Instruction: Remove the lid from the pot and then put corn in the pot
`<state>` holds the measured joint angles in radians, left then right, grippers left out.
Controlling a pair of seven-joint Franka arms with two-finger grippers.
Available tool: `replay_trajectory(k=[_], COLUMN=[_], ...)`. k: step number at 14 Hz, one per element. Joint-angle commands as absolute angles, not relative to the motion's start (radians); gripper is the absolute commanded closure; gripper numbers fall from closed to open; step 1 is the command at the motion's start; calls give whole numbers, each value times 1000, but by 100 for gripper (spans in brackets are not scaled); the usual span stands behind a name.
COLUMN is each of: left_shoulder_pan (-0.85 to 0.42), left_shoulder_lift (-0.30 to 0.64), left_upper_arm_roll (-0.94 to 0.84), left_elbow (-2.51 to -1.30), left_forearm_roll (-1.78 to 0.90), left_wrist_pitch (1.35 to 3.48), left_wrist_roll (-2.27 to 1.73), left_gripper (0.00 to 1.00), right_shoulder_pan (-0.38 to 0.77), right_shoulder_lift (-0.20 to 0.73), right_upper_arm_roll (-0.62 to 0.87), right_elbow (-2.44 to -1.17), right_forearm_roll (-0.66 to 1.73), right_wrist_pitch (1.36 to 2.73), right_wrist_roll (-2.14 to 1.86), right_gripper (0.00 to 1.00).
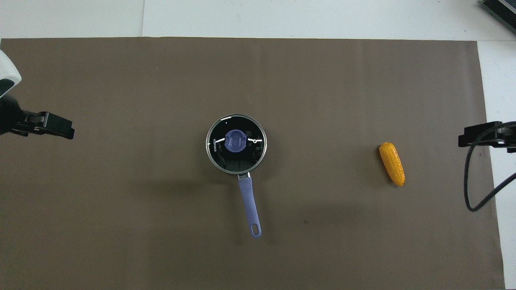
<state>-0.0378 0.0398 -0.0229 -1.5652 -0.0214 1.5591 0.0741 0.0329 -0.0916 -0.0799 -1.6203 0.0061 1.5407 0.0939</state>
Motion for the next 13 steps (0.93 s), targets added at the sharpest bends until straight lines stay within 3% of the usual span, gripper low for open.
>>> replay_trajectory(k=[1, 13], left_shoulder_pan=[-46, -54], left_shoulder_lift=[14, 12], left_upper_arm_roll=[-17, -18], left_elbow=[-1588, -1591], left_forearm_roll=[-5, -11], left_wrist_pitch=[1549, 1543], left_wrist_roll=[81, 81], left_gripper=[0, 0], right_shoulder_pan=[28, 28], right_shoulder_lift=[-110, -118], right_upper_arm_roll=[-78, -98], right_elbow=[-1600, -1603], right_forearm_roll=[2, -3], right_wrist_pitch=[1481, 1493], right_wrist_roll=[84, -21], right_gripper=[0, 0])
